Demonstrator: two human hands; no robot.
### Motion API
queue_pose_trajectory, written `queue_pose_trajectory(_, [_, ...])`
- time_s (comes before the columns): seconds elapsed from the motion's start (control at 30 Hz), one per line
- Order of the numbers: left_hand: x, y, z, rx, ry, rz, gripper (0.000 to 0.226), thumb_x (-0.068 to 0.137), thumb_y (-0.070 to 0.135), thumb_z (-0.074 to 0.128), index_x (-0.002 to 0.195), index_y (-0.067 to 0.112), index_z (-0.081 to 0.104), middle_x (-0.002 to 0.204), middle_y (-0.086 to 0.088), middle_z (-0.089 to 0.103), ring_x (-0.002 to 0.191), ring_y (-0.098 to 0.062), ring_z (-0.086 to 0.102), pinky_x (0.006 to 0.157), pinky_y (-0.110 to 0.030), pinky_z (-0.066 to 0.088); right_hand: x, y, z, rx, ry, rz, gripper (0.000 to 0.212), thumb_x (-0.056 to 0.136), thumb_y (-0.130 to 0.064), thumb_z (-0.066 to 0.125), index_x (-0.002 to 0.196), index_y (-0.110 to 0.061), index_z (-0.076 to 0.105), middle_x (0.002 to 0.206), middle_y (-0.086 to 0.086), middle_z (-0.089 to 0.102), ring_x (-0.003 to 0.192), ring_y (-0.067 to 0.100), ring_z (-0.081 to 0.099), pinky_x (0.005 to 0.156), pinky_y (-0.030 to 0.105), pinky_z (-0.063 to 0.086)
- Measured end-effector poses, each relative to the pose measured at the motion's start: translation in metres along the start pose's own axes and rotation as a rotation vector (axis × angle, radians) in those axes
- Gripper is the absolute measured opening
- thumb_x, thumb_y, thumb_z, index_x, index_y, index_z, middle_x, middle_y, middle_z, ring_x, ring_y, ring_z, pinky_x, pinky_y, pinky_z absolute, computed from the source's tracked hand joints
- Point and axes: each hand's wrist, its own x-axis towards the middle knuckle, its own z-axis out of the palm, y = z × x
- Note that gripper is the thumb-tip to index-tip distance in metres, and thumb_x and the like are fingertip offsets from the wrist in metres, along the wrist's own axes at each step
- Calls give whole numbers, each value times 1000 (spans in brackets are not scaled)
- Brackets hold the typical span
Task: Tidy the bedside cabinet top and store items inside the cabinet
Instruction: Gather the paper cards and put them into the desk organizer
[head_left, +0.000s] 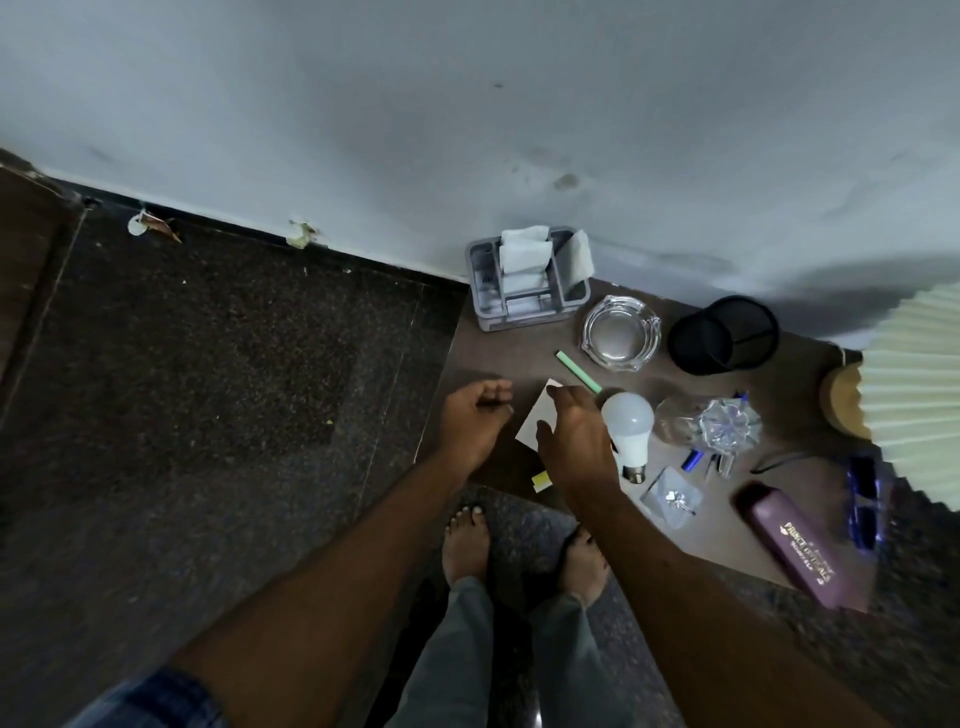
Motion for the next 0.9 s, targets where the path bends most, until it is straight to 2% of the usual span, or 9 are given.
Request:
queue_pose_trajectory(0.07, [2,-8,-6,2,-7,-31,33,87,-5,65,117,9,68,109,-5,71,104,-17,66,94,-37,56,-1,3,7,-69,-40,6,50,90,0,62,138,-2,54,137,18,53,125,36,52,104,40,44])
queue_pose_trajectory(0.2, [7,-16,-18,-18,37,-38,32,87,-7,64,115,6,69,106,-9,71,99,-18,66,91,-36,54,1,6,18,-139,-34,5,50,89,2,60,138,0,52,135,19,52,124,38,51,106,42,43])
queue_pose_trajectory(0.3, [12,-18,-29,-9,63,-45,30,88,-5,63,115,7,69,104,-6,70,96,-17,65,88,-35,54,5,-1,25,-169,-46,-37,54,91,-2,60,144,-2,48,141,18,48,130,36,46,110,41,39])
queue_pose_trajectory(0.4, [18,-22,-39,-21,100,-47,29,87,-5,61,112,7,70,107,-12,71,98,-22,66,84,-37,55,10,-14,35,-188,-83,-108,55,93,-4,58,147,-3,45,147,16,43,136,33,41,112,38,37])
queue_pose_trajectory(0.6, [22,-31,-60,67,175,-19,30,84,-2,65,110,13,70,110,-7,70,103,-21,66,93,-38,56,20,-41,54,-200,-126,-182,56,94,-4,59,148,-3,43,151,16,40,139,32,38,115,38,36])
queue_pose_trajectory(0.73, [26,-34,-65,40,163,-57,29,86,3,68,114,11,66,109,-4,68,99,-20,66,83,-31,56,23,-57,64,-182,-175,-204,56,93,-4,60,147,-3,45,150,18,41,138,34,39,114,40,37])
queue_pose_trajectory(0.83, [31,-39,-70,62,137,-64,32,85,5,70,117,10,67,113,-8,72,103,-23,68,92,-41,57,25,-66,71,-104,-197,-201,44,93,-5,57,137,-5,53,139,17,47,127,34,47,101,39,43])
queue_pose_trajectory(0.9, [34,-42,-73,89,118,-61,33,85,8,72,118,10,68,115,-8,72,103,-23,69,94,-43,57,26,-70,73,-129,-215,-247,52,91,-4,61,142,-4,49,142,18,46,131,34,45,106,39,42])
